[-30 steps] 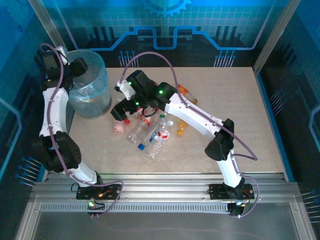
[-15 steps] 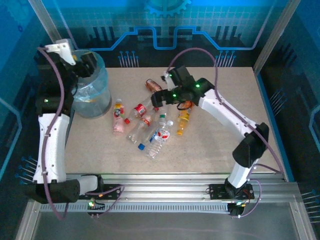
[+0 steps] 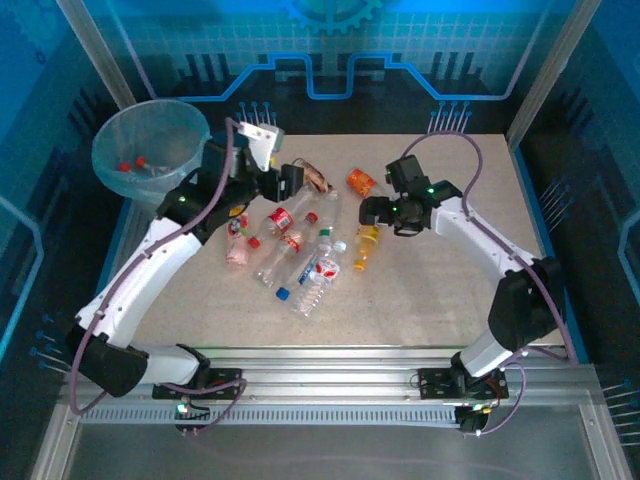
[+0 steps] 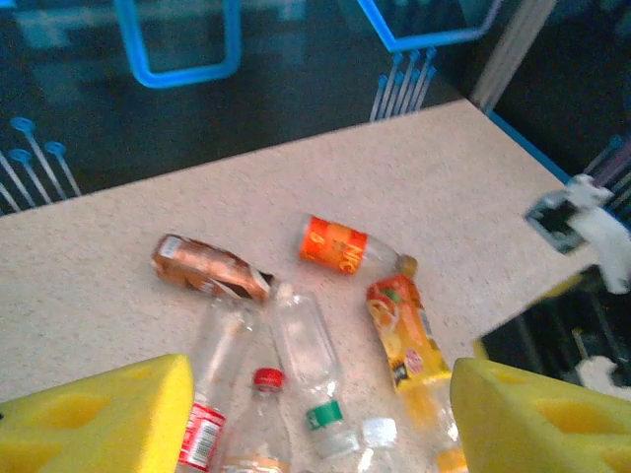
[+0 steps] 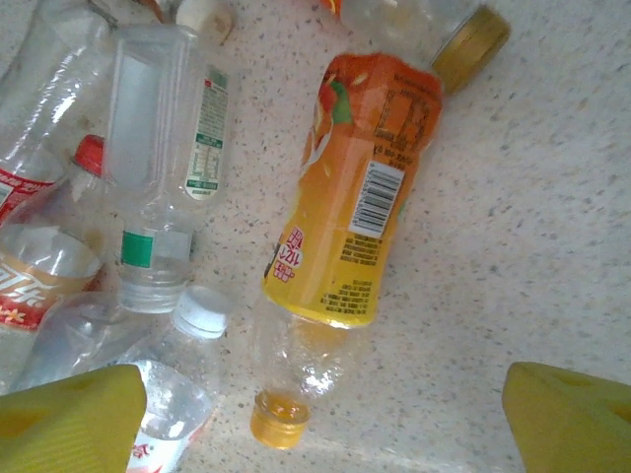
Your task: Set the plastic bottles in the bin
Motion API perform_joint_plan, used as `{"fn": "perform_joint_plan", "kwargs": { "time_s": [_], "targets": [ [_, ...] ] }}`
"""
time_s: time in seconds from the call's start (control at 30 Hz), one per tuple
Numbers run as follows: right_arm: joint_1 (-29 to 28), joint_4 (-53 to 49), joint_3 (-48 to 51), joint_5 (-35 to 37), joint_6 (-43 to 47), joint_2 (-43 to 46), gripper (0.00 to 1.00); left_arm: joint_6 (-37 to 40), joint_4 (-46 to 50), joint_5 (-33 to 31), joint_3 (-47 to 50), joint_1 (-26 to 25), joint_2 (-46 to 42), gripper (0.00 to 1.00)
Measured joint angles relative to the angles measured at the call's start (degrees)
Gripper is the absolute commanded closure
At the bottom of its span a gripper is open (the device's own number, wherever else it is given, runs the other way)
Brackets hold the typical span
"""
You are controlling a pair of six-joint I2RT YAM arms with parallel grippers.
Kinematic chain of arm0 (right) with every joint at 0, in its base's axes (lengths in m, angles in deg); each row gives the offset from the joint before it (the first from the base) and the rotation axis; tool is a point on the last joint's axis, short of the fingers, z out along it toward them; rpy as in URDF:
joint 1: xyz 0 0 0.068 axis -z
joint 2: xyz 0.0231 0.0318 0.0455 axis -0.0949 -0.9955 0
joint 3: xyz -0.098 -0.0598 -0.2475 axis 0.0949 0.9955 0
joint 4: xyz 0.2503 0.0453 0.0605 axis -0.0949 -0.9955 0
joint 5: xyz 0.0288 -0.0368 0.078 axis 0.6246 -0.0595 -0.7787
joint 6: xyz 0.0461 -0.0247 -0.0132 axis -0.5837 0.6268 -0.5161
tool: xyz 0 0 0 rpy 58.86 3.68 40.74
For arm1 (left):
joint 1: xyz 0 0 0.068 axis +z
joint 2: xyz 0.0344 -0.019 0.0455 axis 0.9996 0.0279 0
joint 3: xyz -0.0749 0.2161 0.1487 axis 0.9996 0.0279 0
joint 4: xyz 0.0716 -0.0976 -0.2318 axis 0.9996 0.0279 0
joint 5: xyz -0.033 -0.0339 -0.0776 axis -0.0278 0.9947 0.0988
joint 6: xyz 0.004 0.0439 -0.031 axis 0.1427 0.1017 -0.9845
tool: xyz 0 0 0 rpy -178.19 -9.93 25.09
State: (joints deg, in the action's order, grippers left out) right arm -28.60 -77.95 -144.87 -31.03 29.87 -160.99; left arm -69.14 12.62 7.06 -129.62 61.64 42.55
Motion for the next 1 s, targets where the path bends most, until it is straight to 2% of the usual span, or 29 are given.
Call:
{"fn": "perform_joint_plan", "kwargs": {
  "time_s": [0.27, 0.67, 0.93, 1.0],
  "targets": [
    [0.0, 5.7, 1.4, -2.2, -3.1, -8.8, 0.13, 0.5, 1.7, 0.7, 0.0, -4.4, 3.1, 0.27],
    [0.3, 8.9, 2.9, -4.0, -5.3, -15.4, 0.22, 2.1, 2.6, 0.7, 0.0, -4.5, 3.1, 0.26],
    [0.3, 9.7, 4.5, -5.8, -5.6, -16.3, 0.35, 2.1, 2.9, 0.7, 0.0, -4.5, 3.1, 0.26],
    [0.3, 9.9, 5.0, -5.8, -5.6, -15.6, 0.36, 2.0, 3.0, 0.7, 0.0, -4.5, 3.1, 0.22]
  ]
}}
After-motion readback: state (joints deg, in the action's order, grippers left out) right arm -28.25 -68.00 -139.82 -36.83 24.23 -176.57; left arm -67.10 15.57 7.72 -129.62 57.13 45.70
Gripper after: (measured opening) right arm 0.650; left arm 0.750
